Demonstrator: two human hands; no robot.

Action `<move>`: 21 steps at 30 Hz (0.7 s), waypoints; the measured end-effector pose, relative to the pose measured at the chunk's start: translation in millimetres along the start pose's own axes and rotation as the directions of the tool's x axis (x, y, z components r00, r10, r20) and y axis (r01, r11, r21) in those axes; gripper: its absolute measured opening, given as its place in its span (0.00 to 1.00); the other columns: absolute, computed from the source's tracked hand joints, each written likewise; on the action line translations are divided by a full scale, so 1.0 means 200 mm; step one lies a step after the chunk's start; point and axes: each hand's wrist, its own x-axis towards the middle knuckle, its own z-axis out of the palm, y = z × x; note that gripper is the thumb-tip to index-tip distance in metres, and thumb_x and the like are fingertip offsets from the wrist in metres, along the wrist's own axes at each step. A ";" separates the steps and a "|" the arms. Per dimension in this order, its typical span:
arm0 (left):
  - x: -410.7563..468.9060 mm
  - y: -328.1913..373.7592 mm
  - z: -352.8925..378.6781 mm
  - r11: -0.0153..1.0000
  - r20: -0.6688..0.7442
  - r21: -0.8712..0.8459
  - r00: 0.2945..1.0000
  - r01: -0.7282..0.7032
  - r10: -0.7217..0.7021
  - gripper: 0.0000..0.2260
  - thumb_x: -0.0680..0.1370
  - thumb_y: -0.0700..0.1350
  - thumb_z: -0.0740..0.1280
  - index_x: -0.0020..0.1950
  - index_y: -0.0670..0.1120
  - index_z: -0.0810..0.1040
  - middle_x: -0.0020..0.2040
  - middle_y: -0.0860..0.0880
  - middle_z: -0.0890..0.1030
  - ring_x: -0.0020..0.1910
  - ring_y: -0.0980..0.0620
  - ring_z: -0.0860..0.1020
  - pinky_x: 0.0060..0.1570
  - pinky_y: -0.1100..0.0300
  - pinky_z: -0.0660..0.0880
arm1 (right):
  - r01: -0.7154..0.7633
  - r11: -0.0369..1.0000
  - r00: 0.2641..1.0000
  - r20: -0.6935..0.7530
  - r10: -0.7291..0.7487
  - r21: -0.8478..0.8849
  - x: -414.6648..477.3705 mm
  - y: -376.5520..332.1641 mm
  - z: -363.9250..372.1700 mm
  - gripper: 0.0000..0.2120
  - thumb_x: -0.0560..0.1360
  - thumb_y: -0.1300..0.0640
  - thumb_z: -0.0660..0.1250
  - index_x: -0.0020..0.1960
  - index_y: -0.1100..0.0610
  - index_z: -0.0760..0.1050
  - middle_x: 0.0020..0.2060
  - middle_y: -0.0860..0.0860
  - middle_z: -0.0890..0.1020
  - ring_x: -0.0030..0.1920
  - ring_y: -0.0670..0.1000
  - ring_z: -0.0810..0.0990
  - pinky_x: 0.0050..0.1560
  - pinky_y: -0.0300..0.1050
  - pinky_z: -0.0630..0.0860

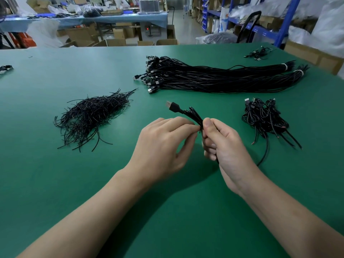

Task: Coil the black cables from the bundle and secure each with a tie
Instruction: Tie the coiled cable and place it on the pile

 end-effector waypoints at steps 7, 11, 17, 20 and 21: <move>-0.01 -0.04 -0.01 0.969 0.030 -0.176 0.985 0.172 -0.169 0.03 0.77 0.46 0.75 0.46 0.47 0.87 0.40 0.56 0.85 0.38 0.54 0.83 0.39 0.53 0.78 | -0.046 0.999 0.996 0.082 0.047 -0.003 -0.02 -0.01 0.01 0.16 0.84 0.47 0.60 0.41 0.54 0.68 0.28 0.43 0.60 0.30 0.46 0.57 0.30 0.42 0.55; 0.00 -0.05 -0.03 0.977 0.011 -0.152 0.989 0.150 -0.150 0.05 0.77 0.47 0.76 0.45 0.47 0.86 0.40 0.55 0.85 0.36 0.51 0.83 0.36 0.51 0.78 | -0.049 0.997 0.994 0.091 0.054 -0.056 -0.02 -0.02 0.01 0.18 0.84 0.47 0.60 0.43 0.59 0.67 0.28 0.43 0.60 0.30 0.46 0.57 0.31 0.42 0.55; 0.01 -0.06 -0.05 1.000 -0.049 0.019 0.999 -0.021 0.022 0.07 0.80 0.47 0.73 0.44 0.47 0.87 0.40 0.54 0.85 0.35 0.49 0.81 0.33 0.53 0.76 | -0.006 0.990 0.998 0.064 0.016 -0.144 -0.03 -0.02 0.03 0.17 0.84 0.48 0.59 0.38 0.52 0.67 0.29 0.43 0.61 0.31 0.45 0.59 0.30 0.39 0.59; 0.02 -0.06 -0.06 0.983 -0.077 0.138 0.988 -0.121 0.132 0.07 0.81 0.45 0.71 0.45 0.48 0.86 0.40 0.52 0.84 0.34 0.47 0.78 0.31 0.53 0.74 | 0.000 0.986 0.999 0.038 0.007 -0.164 -0.03 -0.01 0.04 0.18 0.84 0.48 0.58 0.36 0.49 0.65 0.30 0.44 0.62 0.31 0.46 0.59 0.33 0.43 0.59; 0.03 -0.05 -0.06 0.973 -0.086 0.179 0.983 -0.144 0.161 0.07 0.81 0.44 0.71 0.45 0.48 0.86 0.40 0.52 0.84 0.34 0.47 0.77 0.30 0.53 0.74 | -0.002 0.988 0.999 0.034 0.007 -0.156 -0.03 -0.01 0.04 0.18 0.84 0.47 0.59 0.36 0.49 0.65 0.29 0.44 0.62 0.31 0.46 0.59 0.33 0.43 0.58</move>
